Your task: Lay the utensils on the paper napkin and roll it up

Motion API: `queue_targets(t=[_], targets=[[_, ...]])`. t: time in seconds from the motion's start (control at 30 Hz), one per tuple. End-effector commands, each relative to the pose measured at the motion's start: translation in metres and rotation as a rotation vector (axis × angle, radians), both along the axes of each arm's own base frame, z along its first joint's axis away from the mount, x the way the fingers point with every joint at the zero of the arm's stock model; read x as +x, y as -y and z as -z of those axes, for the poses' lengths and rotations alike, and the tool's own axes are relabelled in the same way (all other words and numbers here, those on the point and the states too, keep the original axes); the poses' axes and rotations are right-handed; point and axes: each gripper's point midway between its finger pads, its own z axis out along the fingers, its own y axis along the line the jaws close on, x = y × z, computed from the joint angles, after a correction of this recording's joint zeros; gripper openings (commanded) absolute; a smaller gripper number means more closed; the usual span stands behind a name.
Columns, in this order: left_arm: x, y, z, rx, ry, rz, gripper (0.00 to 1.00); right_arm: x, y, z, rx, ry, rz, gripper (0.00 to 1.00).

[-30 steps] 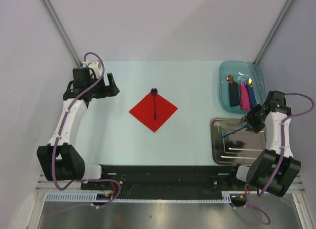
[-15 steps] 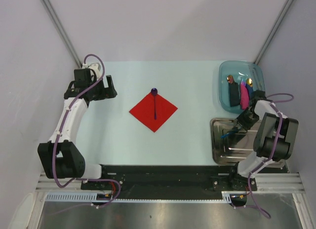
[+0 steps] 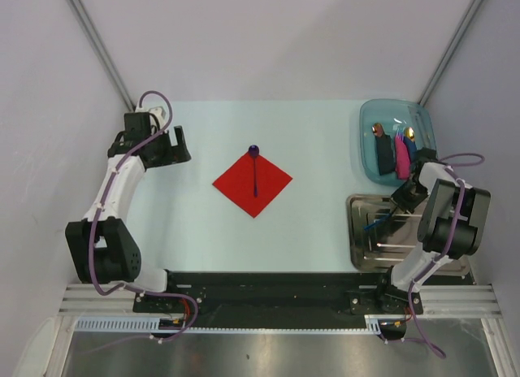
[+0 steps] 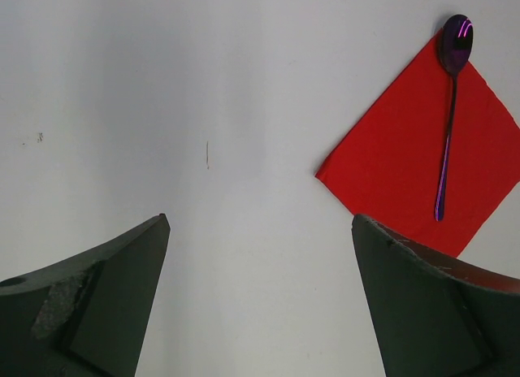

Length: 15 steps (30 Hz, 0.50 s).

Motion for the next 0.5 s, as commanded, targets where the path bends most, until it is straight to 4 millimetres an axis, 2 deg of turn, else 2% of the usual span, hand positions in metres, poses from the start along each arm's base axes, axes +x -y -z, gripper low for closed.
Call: queue_targets(t=[0.0, 0.17, 0.2, 0.33, 0.47], targets=[[0.012, -0.002, -0.024, -0.018, 0.064, -0.014, 1.0, -0.006, 0.012, -0.012, -0.014, -0.001, 0.045, 0.0], [0.013, 0.003, -0.032, -0.041, 0.098, -0.009, 1.0, -0.004, 0.025, -0.063, -0.031, 0.114, 0.086, 0.0], [0.014, 0.004, -0.033, -0.045, 0.11, -0.009, 1.0, -0.009, 0.025, -0.069, -0.034, 0.109, 0.086, 0.0], [0.012, 0.007, -0.035, -0.061, 0.132, -0.006, 1.0, -0.009, 0.02, -0.11, -0.053, 0.227, 0.059, 0.0], [0.013, 0.008, -0.036, -0.07, 0.133, -0.002, 1.0, 0.021, -0.015, -0.15, -0.03, 0.394, -0.069, 0.0]])
